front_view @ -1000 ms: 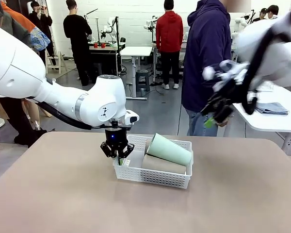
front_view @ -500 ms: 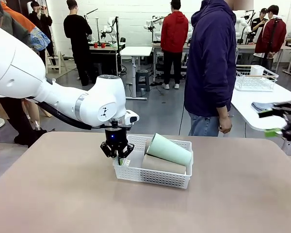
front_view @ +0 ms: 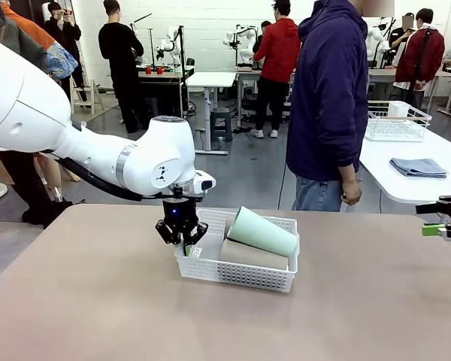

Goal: Clean and organize the cups into the basket.
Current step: Pick up the Reusable plastic cup from the right side of the table and stack it inside the Organizing basket in the center of the table, then move the Organizing basket back to the left side of the table.

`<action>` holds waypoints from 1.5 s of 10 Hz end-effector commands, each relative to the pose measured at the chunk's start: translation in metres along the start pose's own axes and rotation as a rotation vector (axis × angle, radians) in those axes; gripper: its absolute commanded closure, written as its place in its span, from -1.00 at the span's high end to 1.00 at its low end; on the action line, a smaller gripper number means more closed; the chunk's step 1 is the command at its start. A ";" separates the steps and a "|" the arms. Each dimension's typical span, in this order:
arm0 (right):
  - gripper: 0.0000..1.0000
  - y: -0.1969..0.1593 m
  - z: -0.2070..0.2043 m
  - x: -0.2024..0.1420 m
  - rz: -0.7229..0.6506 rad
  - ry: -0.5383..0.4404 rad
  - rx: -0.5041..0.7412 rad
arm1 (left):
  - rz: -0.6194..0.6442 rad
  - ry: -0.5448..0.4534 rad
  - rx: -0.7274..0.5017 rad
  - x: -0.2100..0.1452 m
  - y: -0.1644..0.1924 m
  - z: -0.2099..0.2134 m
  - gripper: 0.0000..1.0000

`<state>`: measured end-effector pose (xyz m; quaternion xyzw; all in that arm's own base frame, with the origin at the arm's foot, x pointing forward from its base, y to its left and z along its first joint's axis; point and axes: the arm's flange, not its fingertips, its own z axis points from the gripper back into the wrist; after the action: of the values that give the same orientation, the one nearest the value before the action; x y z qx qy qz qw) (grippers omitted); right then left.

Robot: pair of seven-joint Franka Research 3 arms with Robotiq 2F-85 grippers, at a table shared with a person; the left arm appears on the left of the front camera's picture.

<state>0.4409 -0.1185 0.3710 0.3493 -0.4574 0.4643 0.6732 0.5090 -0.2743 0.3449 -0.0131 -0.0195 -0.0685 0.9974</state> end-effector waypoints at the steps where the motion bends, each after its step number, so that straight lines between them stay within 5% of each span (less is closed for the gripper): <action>1: 1.00 -0.007 -0.009 0.015 0.018 -0.014 0.012 | -0.002 0.000 0.005 0.000 0.002 -0.001 -1.00; 15: 1.00 0.000 0.000 0.000 0.000 0.000 0.000 | -0.002 0.000 0.005 0.000 0.002 -0.001 -1.00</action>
<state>0.4456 -0.1197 0.3719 0.3472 -0.4563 0.4655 0.6742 0.5090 -0.2743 0.3449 -0.0131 -0.0195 -0.0685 0.9974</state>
